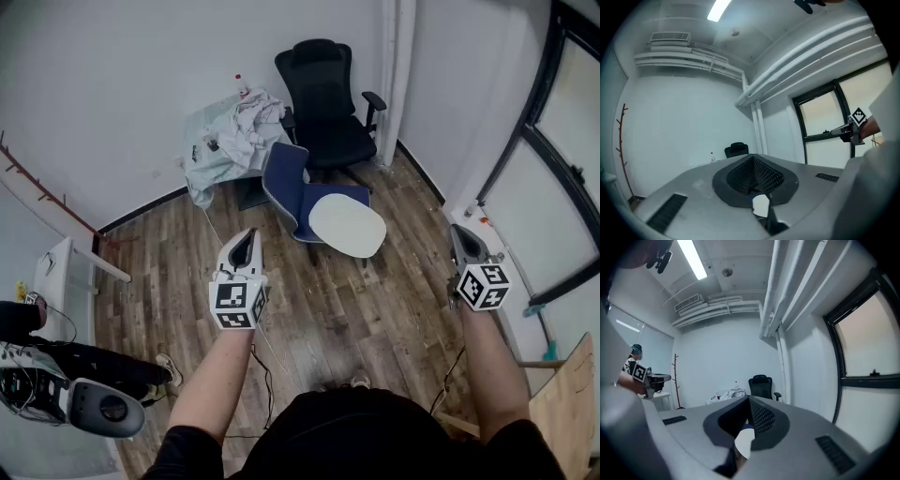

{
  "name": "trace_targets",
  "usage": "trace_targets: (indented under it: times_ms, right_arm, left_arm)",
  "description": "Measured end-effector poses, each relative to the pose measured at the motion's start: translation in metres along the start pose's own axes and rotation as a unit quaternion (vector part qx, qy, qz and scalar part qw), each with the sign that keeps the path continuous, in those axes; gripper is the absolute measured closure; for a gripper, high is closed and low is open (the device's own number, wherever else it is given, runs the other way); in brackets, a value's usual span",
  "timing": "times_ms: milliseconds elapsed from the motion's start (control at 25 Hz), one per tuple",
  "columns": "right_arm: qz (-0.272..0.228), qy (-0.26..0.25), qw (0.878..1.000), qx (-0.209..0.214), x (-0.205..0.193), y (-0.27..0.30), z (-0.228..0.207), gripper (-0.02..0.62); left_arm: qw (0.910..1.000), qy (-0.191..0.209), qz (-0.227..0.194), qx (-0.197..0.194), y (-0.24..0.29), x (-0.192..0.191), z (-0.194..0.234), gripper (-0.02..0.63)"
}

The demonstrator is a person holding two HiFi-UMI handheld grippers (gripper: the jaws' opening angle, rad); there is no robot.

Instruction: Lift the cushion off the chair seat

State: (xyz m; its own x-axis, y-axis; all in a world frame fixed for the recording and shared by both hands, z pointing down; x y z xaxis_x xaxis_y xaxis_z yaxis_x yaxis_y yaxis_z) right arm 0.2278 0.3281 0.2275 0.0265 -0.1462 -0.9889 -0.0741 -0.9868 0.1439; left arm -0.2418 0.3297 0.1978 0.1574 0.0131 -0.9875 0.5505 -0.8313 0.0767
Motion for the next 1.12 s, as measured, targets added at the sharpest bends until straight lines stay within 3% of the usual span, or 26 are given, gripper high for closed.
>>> trace_targets:
  times_ms: [720,1120]
  right_arm:
    - [-0.023,0.018,0.999,0.019,0.005,0.019,-0.028,0.584]
    - [0.001,0.026,0.999,0.03,-0.024,0.031,-0.053,0.584]
  left_arm:
    - [0.9997,0.004,0.002,0.024,0.024,0.006,-0.016,0.601]
    - [0.9991,0.008,0.015,0.04,0.038,-0.009,-0.038,0.601]
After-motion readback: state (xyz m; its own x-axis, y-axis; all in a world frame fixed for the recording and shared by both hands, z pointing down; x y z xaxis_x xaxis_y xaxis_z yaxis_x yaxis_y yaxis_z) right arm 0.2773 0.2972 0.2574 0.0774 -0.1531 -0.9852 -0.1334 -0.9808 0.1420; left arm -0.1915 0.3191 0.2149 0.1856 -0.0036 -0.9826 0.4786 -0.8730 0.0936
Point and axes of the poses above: the fingertips, and each gripper's own axes: y forward along the fingers, z to its left, x out of its top, the point moved 6 cm from there along -y, backward along the fingers, and after that the axes turned 15 degrees about -x, right-handed, at the moved point
